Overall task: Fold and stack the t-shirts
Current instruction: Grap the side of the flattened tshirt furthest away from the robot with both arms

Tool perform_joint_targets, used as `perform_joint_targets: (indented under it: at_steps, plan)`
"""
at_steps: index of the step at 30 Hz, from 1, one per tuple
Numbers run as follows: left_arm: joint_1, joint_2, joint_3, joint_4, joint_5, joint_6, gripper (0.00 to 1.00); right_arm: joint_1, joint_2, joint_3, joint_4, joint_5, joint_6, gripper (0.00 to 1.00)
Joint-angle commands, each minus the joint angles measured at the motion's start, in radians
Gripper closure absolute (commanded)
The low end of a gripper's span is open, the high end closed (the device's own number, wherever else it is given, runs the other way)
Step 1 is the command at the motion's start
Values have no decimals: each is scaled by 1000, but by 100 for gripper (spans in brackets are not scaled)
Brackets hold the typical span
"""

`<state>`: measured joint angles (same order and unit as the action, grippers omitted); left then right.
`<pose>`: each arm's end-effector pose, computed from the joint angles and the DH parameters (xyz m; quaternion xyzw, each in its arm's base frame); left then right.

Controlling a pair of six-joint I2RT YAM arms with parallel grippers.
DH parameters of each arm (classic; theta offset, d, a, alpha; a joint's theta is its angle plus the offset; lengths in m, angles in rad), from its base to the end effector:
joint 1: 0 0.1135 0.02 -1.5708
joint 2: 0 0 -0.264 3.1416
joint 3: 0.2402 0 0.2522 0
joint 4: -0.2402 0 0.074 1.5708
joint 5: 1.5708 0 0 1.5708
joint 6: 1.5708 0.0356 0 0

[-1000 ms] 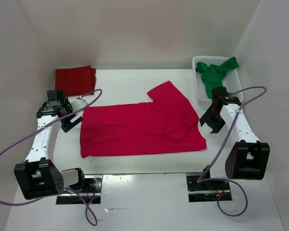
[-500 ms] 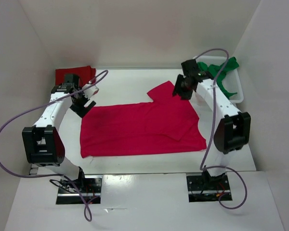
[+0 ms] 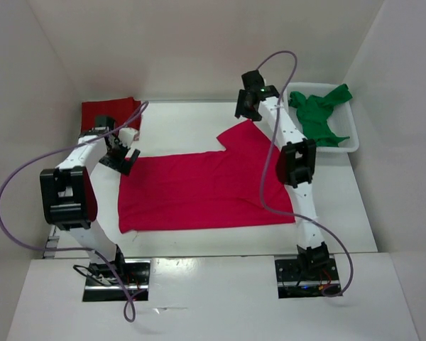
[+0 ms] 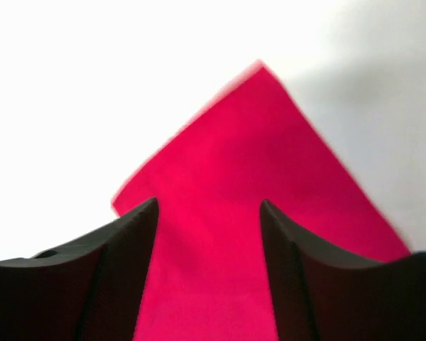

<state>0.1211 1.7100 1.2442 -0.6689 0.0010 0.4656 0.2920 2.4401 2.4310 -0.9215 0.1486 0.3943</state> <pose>0.3462 0.0421 0.2192 0.1675 0.9619 0.0621 0.2072 0.5114 0.1482 0.2541 0.0717 0.9442 0.0392 0.3192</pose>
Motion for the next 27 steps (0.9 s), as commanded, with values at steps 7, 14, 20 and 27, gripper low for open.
perform_joint_targets:
  at_steps: [7, 14, 20, 27]
  plan:
    - [20, 155, 127, 158, 68, -153, 0, 3, 336, 427, 10, 126, -9, 31]
    - [29, 253, 170, 158, 79, -183, 0, 35, 441, 484, 78, 319, -44, 30]
    - [29, 292, 195, 158, 99, -193, 0, 35, 441, 514, 122, 365, -81, 30]
    - [38, 312, 205, 158, 90, -193, 0, 26, 467, 491, 193, 306, -124, 26]
